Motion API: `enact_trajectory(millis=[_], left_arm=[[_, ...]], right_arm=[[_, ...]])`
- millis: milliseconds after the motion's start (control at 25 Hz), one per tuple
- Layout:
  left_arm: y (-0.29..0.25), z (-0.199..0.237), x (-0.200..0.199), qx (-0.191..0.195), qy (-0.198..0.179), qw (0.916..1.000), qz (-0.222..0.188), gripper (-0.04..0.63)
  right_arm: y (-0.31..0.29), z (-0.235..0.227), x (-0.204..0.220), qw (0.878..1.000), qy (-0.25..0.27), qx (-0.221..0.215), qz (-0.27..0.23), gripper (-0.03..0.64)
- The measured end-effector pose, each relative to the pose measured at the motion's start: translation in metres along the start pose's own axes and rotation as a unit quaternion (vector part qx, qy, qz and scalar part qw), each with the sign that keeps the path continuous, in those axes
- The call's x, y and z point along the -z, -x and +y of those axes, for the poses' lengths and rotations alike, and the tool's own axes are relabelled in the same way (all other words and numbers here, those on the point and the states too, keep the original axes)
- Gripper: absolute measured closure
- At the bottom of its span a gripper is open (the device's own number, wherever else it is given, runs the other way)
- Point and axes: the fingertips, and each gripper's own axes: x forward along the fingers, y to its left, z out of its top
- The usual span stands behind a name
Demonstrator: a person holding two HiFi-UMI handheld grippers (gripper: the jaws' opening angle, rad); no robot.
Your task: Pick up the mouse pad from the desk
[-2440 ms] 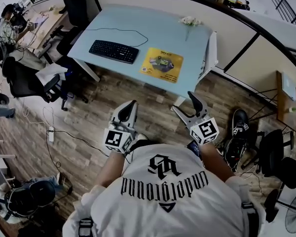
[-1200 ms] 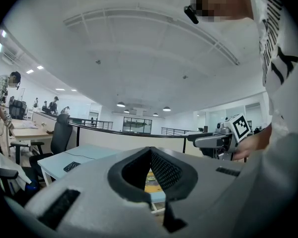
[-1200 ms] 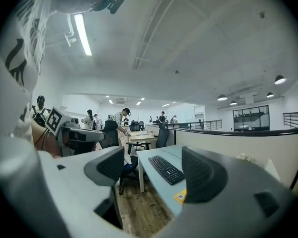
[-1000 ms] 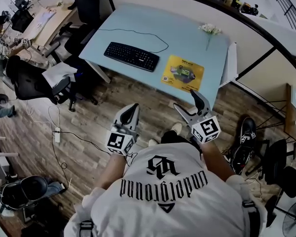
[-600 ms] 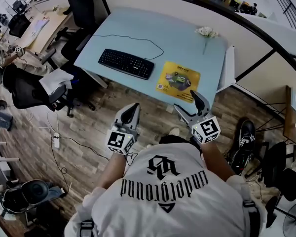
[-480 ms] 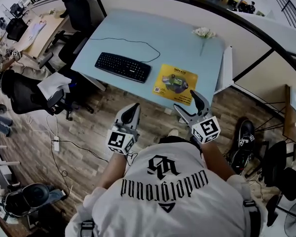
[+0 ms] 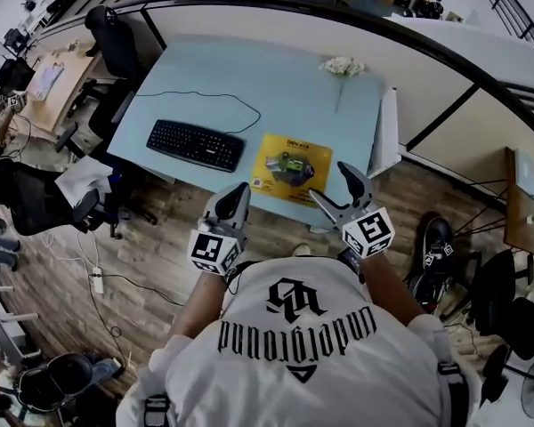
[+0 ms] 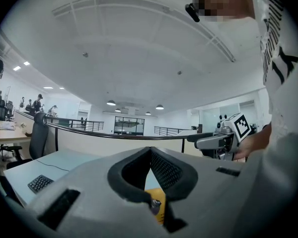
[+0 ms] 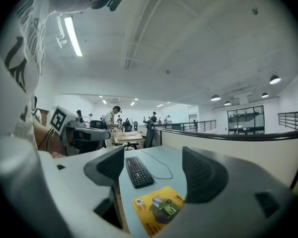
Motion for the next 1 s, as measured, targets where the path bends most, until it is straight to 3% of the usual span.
enact_trajectory(millis=[560,1000], left_arm=[[-0.081,-0.050,0.007,0.074,-0.010,0.9970,0.022,0.588],[-0.139,-0.043,0.015,0.121,0.005,0.9920,0.037,0.588]], right_arm=[[0.045,-0.062,0.013,0.998,-0.024,0.059,-0.001,0.253],[0.038,-0.093,0.021,0.995,-0.035,0.095,0.012,0.253]])
